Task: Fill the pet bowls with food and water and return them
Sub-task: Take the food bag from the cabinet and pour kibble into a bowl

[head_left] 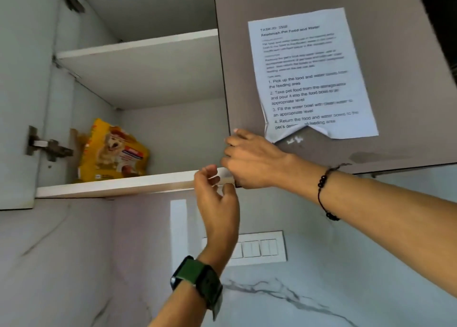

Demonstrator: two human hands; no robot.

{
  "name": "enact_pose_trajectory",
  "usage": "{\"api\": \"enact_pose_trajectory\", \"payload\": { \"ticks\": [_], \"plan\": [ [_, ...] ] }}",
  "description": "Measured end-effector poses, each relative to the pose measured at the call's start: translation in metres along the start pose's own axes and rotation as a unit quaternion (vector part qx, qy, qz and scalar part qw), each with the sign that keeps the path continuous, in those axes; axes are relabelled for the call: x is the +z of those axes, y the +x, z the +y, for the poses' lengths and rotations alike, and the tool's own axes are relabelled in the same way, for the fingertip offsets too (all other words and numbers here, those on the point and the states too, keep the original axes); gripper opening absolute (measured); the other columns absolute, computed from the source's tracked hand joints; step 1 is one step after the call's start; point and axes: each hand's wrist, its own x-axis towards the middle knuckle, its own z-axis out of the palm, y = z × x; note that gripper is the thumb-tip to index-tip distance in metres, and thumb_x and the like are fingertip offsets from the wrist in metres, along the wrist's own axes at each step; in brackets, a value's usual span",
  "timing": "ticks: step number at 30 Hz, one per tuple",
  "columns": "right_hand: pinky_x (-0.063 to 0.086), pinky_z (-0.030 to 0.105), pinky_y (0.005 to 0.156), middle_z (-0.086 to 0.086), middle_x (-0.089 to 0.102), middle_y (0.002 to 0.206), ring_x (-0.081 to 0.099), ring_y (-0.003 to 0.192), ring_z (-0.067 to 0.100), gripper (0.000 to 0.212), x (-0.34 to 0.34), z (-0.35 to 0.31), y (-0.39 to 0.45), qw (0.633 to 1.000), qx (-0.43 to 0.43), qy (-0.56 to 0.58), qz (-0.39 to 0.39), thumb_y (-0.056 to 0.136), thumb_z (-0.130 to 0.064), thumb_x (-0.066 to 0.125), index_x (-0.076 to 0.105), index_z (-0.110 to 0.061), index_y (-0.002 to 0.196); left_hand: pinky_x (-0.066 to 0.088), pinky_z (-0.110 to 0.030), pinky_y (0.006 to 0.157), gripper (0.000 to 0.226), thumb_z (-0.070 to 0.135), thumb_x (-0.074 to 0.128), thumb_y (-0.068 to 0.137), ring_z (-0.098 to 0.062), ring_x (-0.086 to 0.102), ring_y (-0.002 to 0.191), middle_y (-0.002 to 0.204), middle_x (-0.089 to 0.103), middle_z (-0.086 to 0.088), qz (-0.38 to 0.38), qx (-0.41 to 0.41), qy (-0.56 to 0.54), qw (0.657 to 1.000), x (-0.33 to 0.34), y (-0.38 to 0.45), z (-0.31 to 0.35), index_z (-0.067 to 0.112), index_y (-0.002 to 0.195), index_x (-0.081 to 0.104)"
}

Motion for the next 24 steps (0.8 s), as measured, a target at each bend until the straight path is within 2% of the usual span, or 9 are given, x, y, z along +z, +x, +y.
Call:
{"api": "enact_pose_trajectory", "payload": {
  "ticks": [2,4,8,12,15,17,19,21,24],
  "plan": [
    [0.035,0.046,0.107,0.009,0.07,0.088,0.061,0.102,0.03,0.023,0.008,0.003,0.005,0.998,-0.025,-0.037,0.043,0.079,-0.024,0.051,0.07,-0.013,0.086,0.044,-0.025,0.087,0.035,-0.005,0.047,0.088,-0.014,0.053,0.099,0.106,0.055,0.003,-0.002,-0.028,-0.03,0.999,0.01,-0.006,-0.004,0.028,0.102,0.045],
    [0.039,0.046,0.104,0.005,0.07,0.074,0.066,0.087,0.026,0.023,0.01,0.008,0.01,0.996,-0.043,-0.06,0.047,0.076,-0.029,0.052,0.071,-0.017,0.073,0.044,-0.023,0.084,0.034,-0.004,0.047,0.088,-0.013,0.054,0.095,0.104,0.056,0.002,-0.003,-0.058,-0.059,0.997,0.017,-0.011,-0.007,0.029,0.097,0.045],
    [0.033,0.043,0.109,0.001,0.07,0.075,0.064,0.085,0.022,0.033,0.012,0.013,0.02,0.99,-0.096,-0.095,0.044,0.085,-0.035,0.044,0.072,-0.022,0.075,0.04,-0.017,0.067,0.026,0.002,0.051,0.089,-0.006,0.051,0.082,0.104,0.053,0.0,0.006,-0.138,-0.103,0.985,0.022,-0.014,-0.005,0.017,0.109,0.044],
    [0.05,0.038,0.095,0.004,0.064,0.058,0.063,0.07,0.023,0.041,0.012,0.016,0.024,0.981,-0.134,-0.087,0.114,0.079,-0.031,0.037,0.068,-0.017,0.057,0.04,-0.016,0.063,0.034,0.011,0.059,0.09,-0.001,0.051,0.08,0.103,0.05,0.005,-0.005,-0.179,-0.162,0.97,0.022,-0.015,-0.002,0.022,0.116,0.04],
    [0.052,0.037,0.09,0.005,0.061,0.056,0.06,0.067,0.025,0.04,0.01,0.017,0.016,0.969,-0.137,-0.077,0.19,0.08,-0.03,0.036,0.065,-0.014,0.057,0.043,-0.011,0.064,0.039,0.011,0.061,0.089,-0.003,0.054,0.079,0.093,0.053,0.006,-0.025,-0.187,-0.221,0.957,0.026,-0.02,-0.004,0.02,0.12,0.041],
    [0.051,0.04,0.091,0.007,0.059,0.056,0.059,0.066,0.028,0.037,0.001,0.019,0.008,0.963,-0.137,-0.068,0.224,0.081,-0.028,0.04,0.064,-0.012,0.058,0.048,-0.018,0.076,0.027,0.007,0.061,0.089,-0.013,0.057,0.081,0.081,0.056,0.001,-0.046,-0.186,-0.264,0.946,0.032,-0.025,-0.001,0.01,0.113,0.049],
    [0.051,0.041,0.09,0.009,0.058,0.056,0.057,0.065,0.029,0.035,-0.012,0.023,0.003,0.958,-0.141,-0.054,0.244,0.081,-0.026,0.042,0.062,-0.01,0.057,0.05,-0.03,0.088,0.008,0.003,0.06,0.088,-0.019,0.058,0.082,0.074,0.059,-0.001,-0.077,-0.183,-0.304,0.932,0.039,-0.034,0.006,0.008,0.095,0.058],
    [0.052,0.042,0.088,0.01,0.056,0.055,0.055,0.063,0.029,0.034,-0.026,0.026,-0.003,0.952,-0.15,-0.043,0.262,0.08,-0.026,0.045,0.061,-0.009,0.056,0.05,-0.033,0.09,0.01,0.002,0.06,0.088,-0.018,0.059,0.08,0.07,0.062,0.0,-0.101,-0.185,-0.332,0.919,0.046,-0.041,0.018,0.011,0.083,0.061],
    [0.052,0.043,0.076,0.01,0.051,0.053,0.047,0.06,0.026,0.032,-0.046,0.028,-0.015,0.95,-0.165,-0.027,0.264,0.079,-0.027,0.049,0.057,-0.008,0.054,0.054,-0.03,0.085,0.013,0.004,0.061,0.087,-0.005,0.063,0.07,0.063,0.067,0.008,-0.125,-0.181,-0.377,0.9,0.057,-0.046,0.036,0.012,0.078,0.064]
  ]
}}
